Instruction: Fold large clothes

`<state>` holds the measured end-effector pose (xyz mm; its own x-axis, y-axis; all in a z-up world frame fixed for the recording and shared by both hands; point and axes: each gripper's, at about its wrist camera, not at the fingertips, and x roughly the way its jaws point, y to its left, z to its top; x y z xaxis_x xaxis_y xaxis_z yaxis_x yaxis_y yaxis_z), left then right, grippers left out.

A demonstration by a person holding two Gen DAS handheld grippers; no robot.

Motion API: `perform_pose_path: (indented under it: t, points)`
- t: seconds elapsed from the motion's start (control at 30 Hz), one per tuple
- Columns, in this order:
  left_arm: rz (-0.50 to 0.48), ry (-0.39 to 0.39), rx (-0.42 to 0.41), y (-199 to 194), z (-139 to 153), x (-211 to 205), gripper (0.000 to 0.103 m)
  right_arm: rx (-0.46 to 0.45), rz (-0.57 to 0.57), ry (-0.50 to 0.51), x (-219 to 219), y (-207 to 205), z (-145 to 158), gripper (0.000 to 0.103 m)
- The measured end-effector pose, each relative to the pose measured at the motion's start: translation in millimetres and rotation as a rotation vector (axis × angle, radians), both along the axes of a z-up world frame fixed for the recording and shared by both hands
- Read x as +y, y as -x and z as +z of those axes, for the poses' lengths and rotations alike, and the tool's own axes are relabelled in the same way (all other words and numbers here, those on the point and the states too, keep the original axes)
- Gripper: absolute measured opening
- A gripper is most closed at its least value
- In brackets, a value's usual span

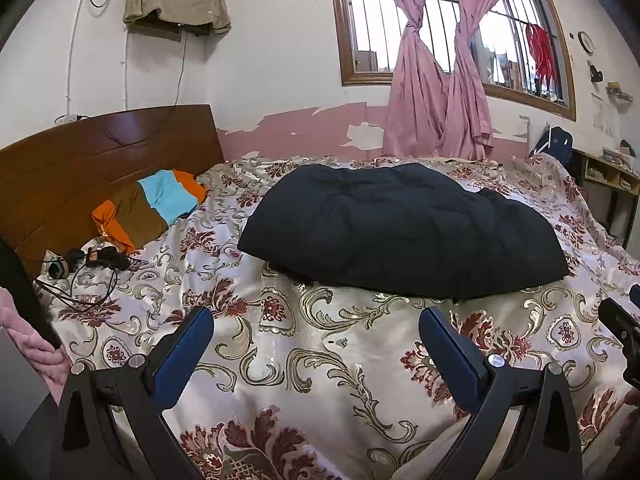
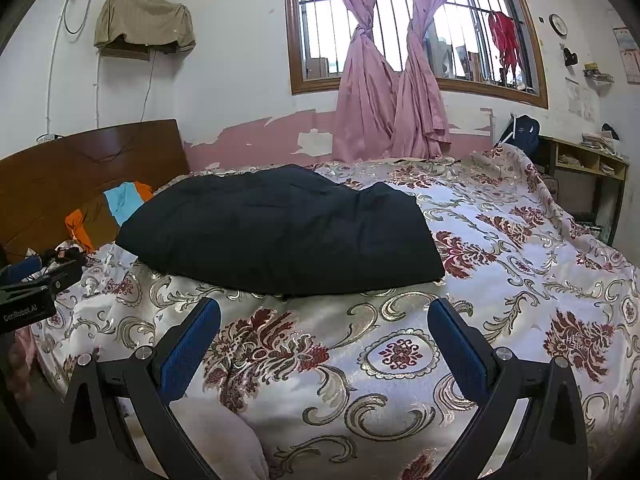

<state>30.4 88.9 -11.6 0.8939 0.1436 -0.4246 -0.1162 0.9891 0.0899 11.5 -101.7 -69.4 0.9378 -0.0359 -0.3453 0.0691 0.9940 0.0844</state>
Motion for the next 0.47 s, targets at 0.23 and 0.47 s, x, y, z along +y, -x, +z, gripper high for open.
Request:
perform_pose_path:
  t: [0.23, 0.47]
  points:
    - [-0.003, -0.002, 0.001, -0.6, -0.2, -0.2, 0.103, 0.002, 0.0, -0.001, -1.2, 0.1, -0.7, 0.102]
    - [-0.003, -0.005, 0.003, -0.7, -0.6, -0.9, 0.103, 0.003, 0.0, -0.002, -1.0, 0.1, -0.7, 0.102]
